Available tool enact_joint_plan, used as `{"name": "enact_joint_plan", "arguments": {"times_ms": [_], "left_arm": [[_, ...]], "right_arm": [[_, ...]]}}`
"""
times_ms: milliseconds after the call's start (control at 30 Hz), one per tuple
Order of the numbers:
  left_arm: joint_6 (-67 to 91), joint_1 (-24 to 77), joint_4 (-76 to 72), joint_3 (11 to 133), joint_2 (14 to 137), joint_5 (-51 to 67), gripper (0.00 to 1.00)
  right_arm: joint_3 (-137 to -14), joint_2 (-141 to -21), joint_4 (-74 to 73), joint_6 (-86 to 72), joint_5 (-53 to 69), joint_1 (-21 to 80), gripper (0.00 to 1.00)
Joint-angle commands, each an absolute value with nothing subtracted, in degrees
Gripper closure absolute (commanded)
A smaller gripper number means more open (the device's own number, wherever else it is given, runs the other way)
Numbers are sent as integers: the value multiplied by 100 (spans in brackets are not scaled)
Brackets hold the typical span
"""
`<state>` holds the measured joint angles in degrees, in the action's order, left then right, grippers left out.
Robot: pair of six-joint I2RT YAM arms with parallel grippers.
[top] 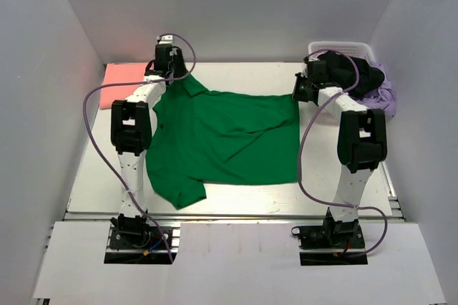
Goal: Fold and stack the t-shirts
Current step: Flatten out the tshirt
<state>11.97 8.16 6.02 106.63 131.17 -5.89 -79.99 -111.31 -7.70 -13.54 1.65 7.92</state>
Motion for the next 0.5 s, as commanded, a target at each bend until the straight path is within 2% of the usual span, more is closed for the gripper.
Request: {"name": "enact_joint_plan", "arguments": {"times_ms": [0,33,233,267,467], "left_arm": [[1423,616,1149,11486,13498,-272,1],[1476,615,1212,11748,13587,-185,0],[1775,396,940,11663,13351,342,0],[1775,396,940,11611,13203,343,0],[1618,518,1370,11233,12736,1326,0]], "right_arm": [[-8831,-11512,-1326,-1450,-165,756,87],[-8920,-11557,-1371,-1450,-167,747,69],[-8562,-11102,-1310,-1187,694,791,33],[-8482,-10883,-1257,-1143,955,800,23],[-7280,-10038,-1187,-1116,1555,791,22]]}}
